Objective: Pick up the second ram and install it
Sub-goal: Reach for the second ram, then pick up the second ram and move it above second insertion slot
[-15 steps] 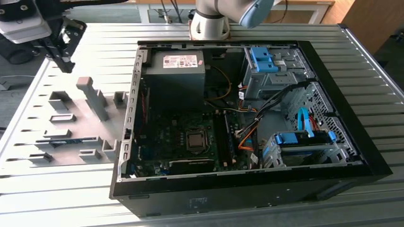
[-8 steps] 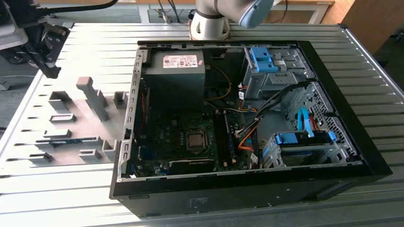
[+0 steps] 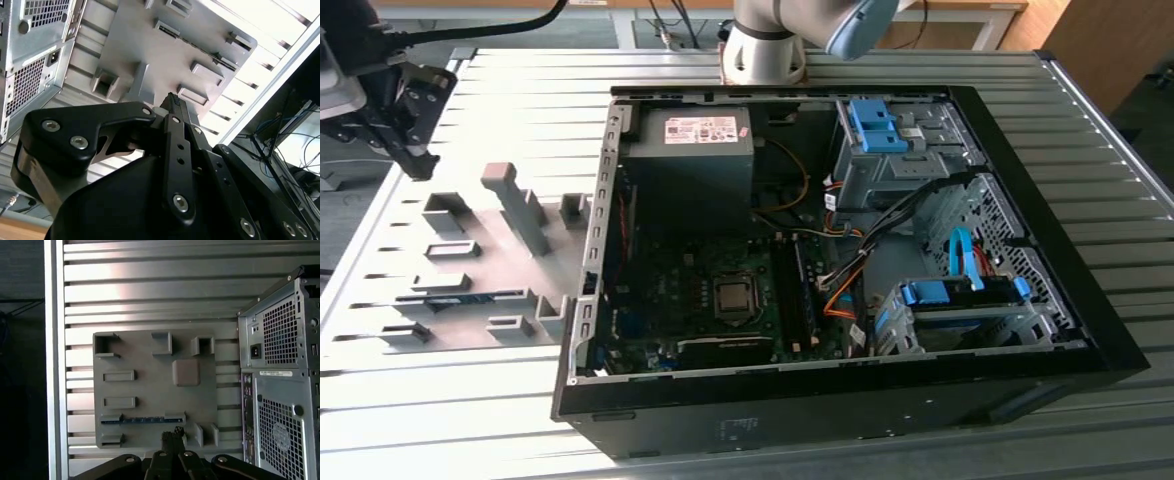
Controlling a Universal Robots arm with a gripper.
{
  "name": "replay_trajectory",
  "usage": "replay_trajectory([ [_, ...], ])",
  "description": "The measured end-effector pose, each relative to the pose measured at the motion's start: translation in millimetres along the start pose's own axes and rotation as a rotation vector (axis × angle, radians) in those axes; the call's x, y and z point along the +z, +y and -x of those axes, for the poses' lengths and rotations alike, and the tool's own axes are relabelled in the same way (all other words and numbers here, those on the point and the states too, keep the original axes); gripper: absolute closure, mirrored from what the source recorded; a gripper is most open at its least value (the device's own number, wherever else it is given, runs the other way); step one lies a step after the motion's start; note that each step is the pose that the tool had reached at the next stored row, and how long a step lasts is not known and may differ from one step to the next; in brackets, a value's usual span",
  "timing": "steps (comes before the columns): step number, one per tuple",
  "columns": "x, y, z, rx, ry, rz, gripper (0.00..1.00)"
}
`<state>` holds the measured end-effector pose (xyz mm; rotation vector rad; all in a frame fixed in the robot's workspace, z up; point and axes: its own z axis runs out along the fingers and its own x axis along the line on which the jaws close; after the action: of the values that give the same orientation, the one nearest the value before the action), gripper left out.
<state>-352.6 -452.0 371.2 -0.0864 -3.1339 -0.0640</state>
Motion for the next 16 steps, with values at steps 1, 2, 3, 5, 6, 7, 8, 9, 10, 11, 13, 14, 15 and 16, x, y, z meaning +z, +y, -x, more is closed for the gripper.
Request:
replay_trajectory([
  [1,0.3,-0.4,-1.3,-0.004,0.0003,-0.0001,0.90],
  [2,0.6,-0.9,-3.9,-0.005,0.0004,-0.0002,0.90],
  [3,1.0,-1.2,-6.9,-0.005,0.0003,-0.0001,0.90],
  [5,1.4,-1.8,-12.7,-0.005,0.0003,-0.0002,0.90],
  [6,1.5,-2.0,-14.7,-0.005,0.0003,-0.0001,0.90],
  [7,1.6,-2.2,-16.0,-0.005,0.0003,-0.0002,0.90],
  [8,1.6,-2.2,-16.2,-0.005,0.0003,-0.0001,0.90],
  [9,1.6,-2.2,-16.2,-0.005,0.0003,-0.0001,0.90],
  [10,1.6,-2.2,-16.2,-0.005,0.0003,-0.0001,0.90],
  [11,1.6,-2.2,-16.7,-0.005,0.0003,-0.0001,0.90],
  [13,1.6,-2.3,-17.0,-0.005,0.0003,-0.0001,0.90],
  [14,1.6,-2.3,-17.0,-0.005,0.0003,-0.0001,0.90],
  [15,1.6,-2.3,-17.1,-0.005,0.0003,-0.0001,0.90],
  [16,1.6,-2.3,-17.1,-0.005,0.0003,-0.0001,0.90],
])
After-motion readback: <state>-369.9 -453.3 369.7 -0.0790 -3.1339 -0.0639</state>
